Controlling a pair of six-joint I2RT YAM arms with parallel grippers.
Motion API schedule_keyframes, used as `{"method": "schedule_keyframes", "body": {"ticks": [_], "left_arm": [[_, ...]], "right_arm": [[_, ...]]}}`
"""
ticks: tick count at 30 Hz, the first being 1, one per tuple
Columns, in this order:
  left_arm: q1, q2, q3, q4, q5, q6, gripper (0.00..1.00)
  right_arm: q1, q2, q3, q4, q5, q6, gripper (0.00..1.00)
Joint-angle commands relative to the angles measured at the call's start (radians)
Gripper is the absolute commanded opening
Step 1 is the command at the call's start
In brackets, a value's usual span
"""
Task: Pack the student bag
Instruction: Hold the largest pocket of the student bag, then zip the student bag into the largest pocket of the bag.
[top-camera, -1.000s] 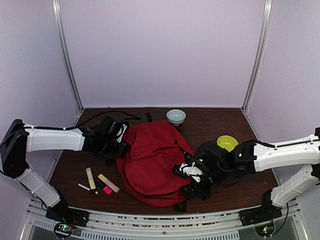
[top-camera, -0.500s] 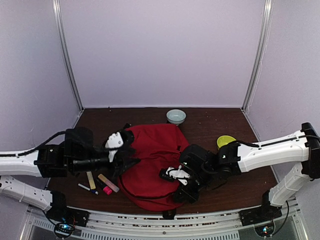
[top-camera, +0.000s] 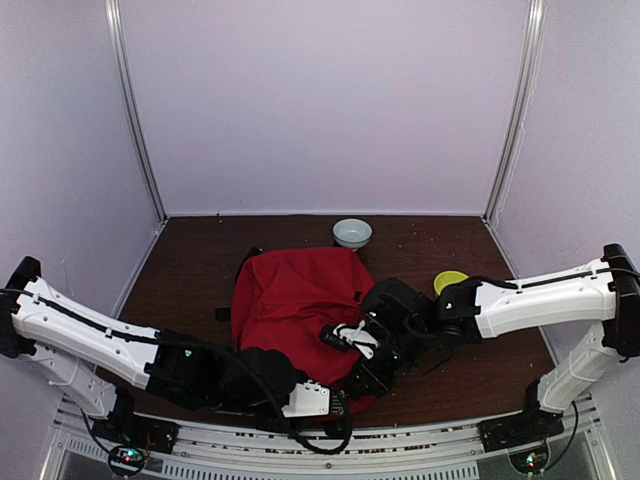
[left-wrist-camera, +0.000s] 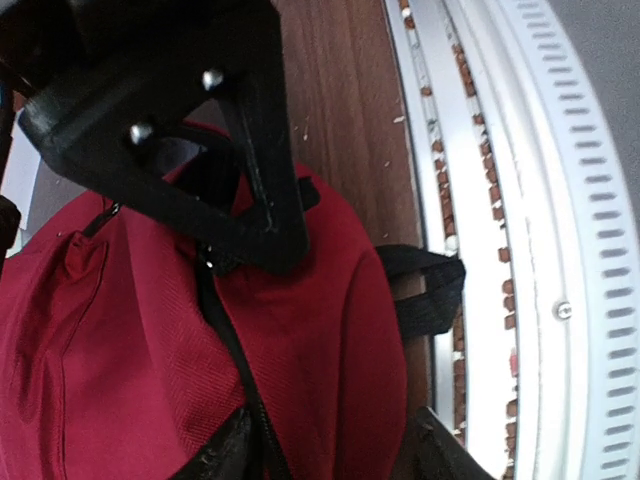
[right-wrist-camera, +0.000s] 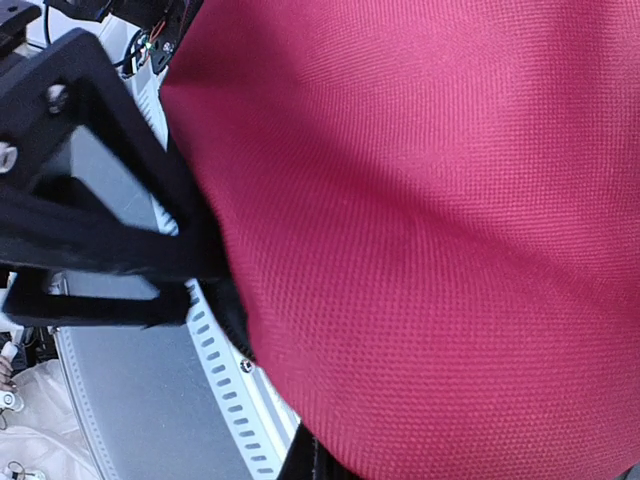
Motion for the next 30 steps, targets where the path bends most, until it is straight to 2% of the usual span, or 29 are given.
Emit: {"method": "schedule_keyframes", "body": {"ticks": [1,5,7,8,15,18,21,25,28,30], "left_arm": [[0.000,0.053,0.032,-0.057,-0.239,0.037,0.46],[0.000,0.050,0.019,-0.068,-0.297,0.002,0.23],[-0.001,0.041,0.018,-0.101,-0.290,-0.014,0.03],[-0.002,0.035,0.018,-0.119,-0.286,-0.025,0.00],[-0.004,-0.034,-0.030,-0.226,-0.235,-0.085,0.00],[-0.010,-0.048,-0.041,-0.251,-0.212,-0.106,0.00],[-0.025,-0.060,-0.045,-0.253,-0.193,-0.101,0.00],[-0.026,-0.076,-0.050,-0.250,-0.173,-0.092,0.00],[-0.031,-0.076,-0.052,-0.250,-0.158,-0.086,0.00],[-0.038,-0.080,-0.051,-0.250,-0.157,-0.087,0.00]], "right_arm": [[-0.010,-0.027,0.002,0.027,-0.017,0.015,0.00],[-0.025,-0.058,-0.005,0.019,-0.024,0.016,0.00],[-0.049,-0.074,-0.005,-0.005,-0.022,0.011,0.00],[-0.066,-0.086,-0.008,-0.026,-0.011,0.008,0.00],[-0.252,-0.147,-0.059,-0.227,0.158,-0.041,0.00],[-0.335,-0.176,-0.062,-0.297,0.330,-0.075,0.00],[-0.423,-0.188,-0.044,-0.331,0.437,-0.102,0.00],[-0.520,-0.168,0.025,-0.317,0.523,-0.138,0.00],[-0.599,-0.110,0.097,-0.257,0.548,-0.151,0.00],[-0.609,-0.052,0.157,-0.263,0.555,-0.165,0.00]]}}
